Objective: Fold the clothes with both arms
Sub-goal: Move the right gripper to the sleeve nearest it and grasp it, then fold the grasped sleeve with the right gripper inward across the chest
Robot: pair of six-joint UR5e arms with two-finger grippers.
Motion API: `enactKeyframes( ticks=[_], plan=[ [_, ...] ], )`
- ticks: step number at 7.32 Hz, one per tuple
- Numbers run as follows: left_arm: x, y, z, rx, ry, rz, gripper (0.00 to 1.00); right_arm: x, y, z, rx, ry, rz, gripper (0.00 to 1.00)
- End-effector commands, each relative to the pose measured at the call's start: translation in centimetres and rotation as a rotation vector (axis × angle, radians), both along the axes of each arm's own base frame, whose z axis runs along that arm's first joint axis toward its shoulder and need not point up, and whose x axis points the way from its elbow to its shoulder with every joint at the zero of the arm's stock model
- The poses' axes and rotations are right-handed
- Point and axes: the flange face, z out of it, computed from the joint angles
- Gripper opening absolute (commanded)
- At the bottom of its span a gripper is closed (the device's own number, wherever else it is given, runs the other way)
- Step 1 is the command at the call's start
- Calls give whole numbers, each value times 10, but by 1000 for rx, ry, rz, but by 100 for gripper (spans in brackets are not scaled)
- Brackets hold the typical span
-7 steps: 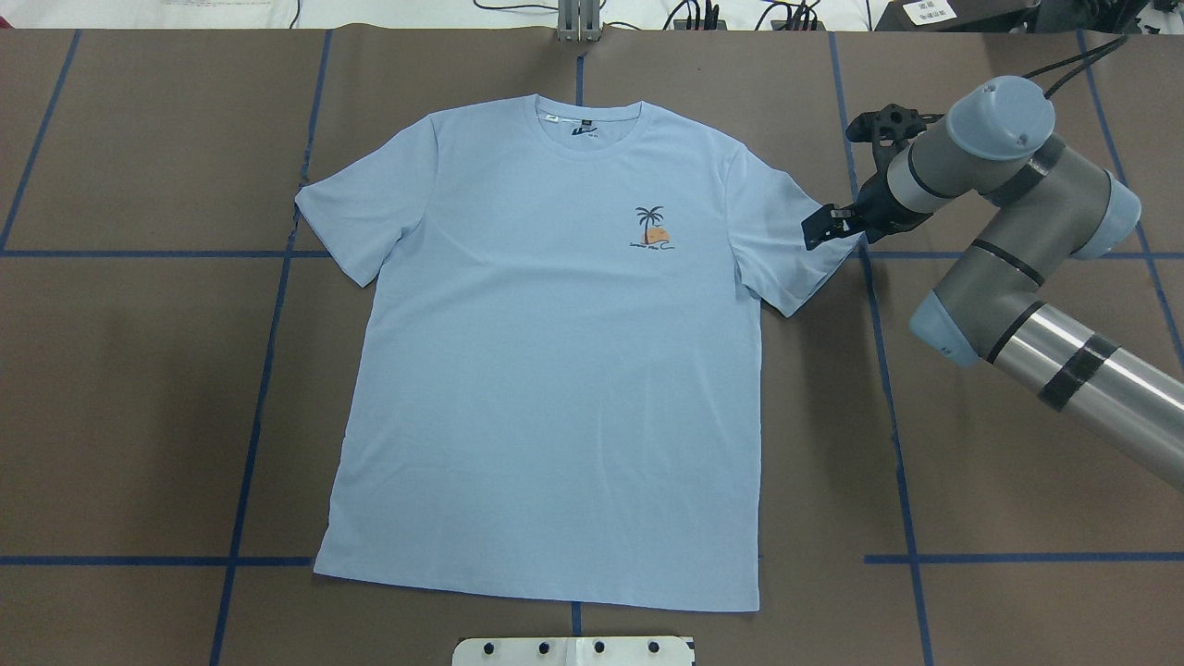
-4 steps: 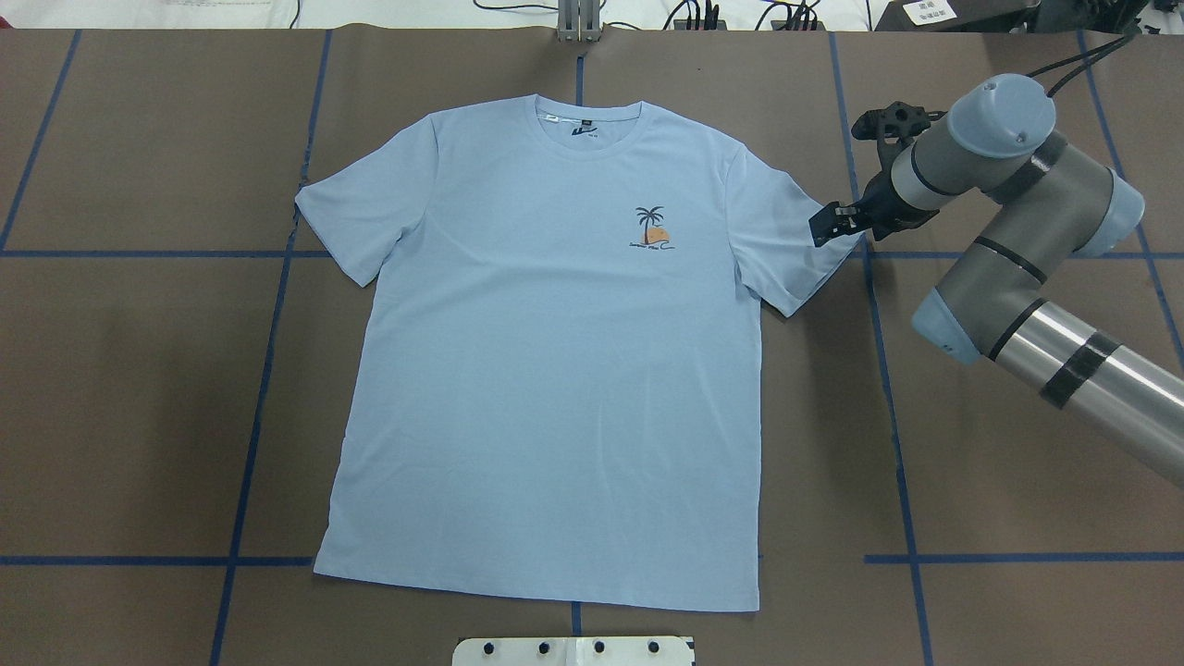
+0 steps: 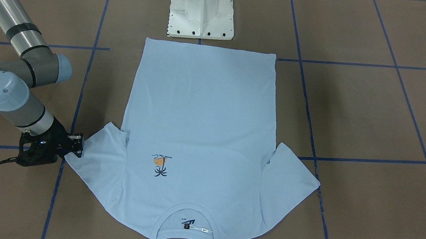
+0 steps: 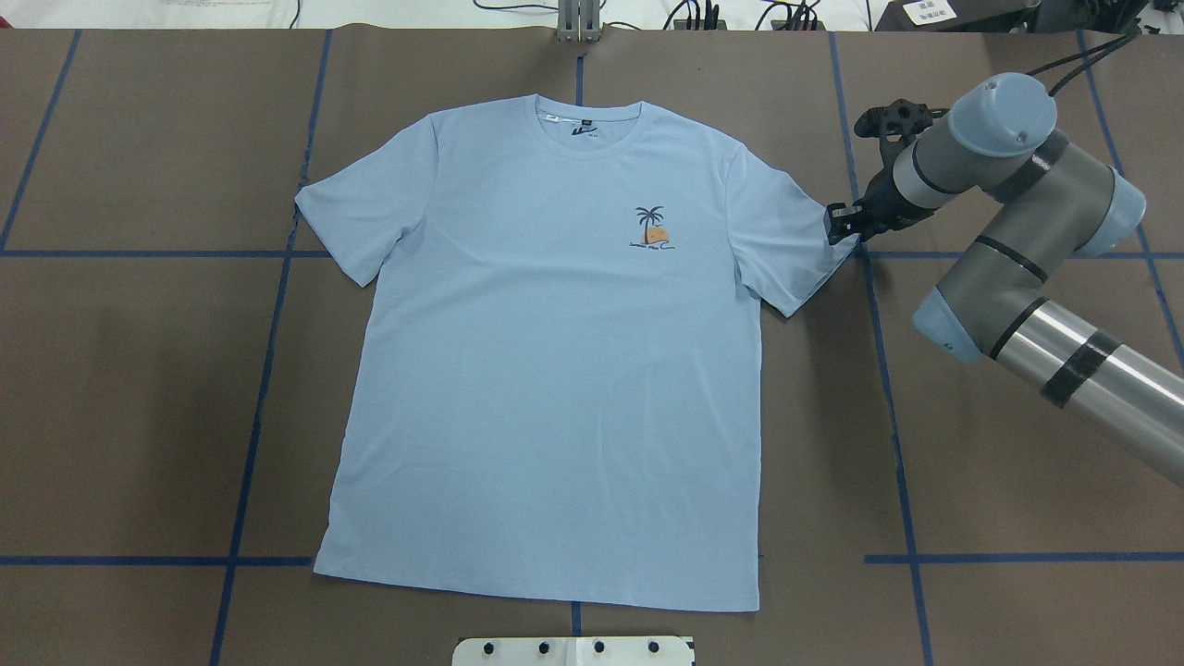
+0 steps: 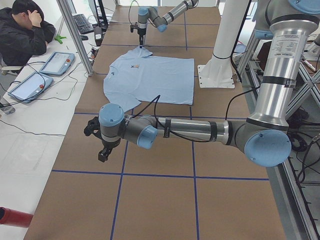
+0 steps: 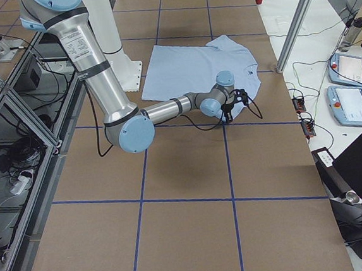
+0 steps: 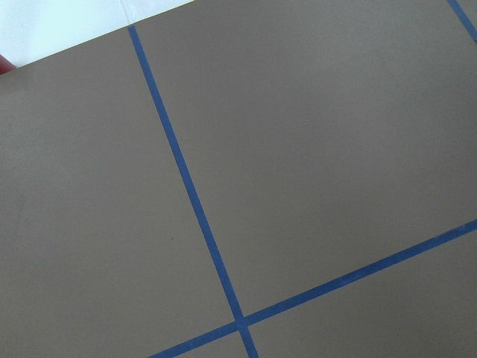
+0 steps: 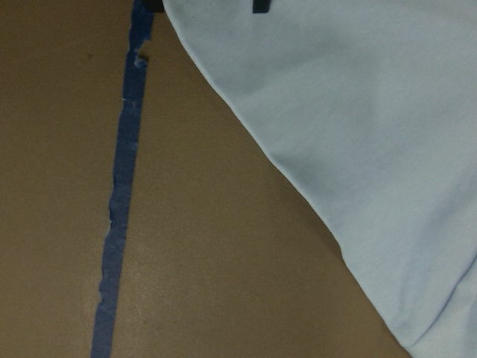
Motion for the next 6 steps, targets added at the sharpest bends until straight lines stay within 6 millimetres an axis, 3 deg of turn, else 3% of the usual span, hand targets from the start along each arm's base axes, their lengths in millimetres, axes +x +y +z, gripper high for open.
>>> enactKeyframes(
  ticks=[1,3,5,6],
  plan=[
    [0,-1,-1,3,0,0,100,0,0,0,0,1,1,47],
    [0,-1,-1,4,0,0,100,-1,-1,-2,1,0,1,34],
    [0,-1,-2,6,0,0,100,-3,-4,-10,2,-2,2,0],
    [0,-1,-1,3,0,0,100,-6,-8,-19,0,-2,6,0]
  ],
)
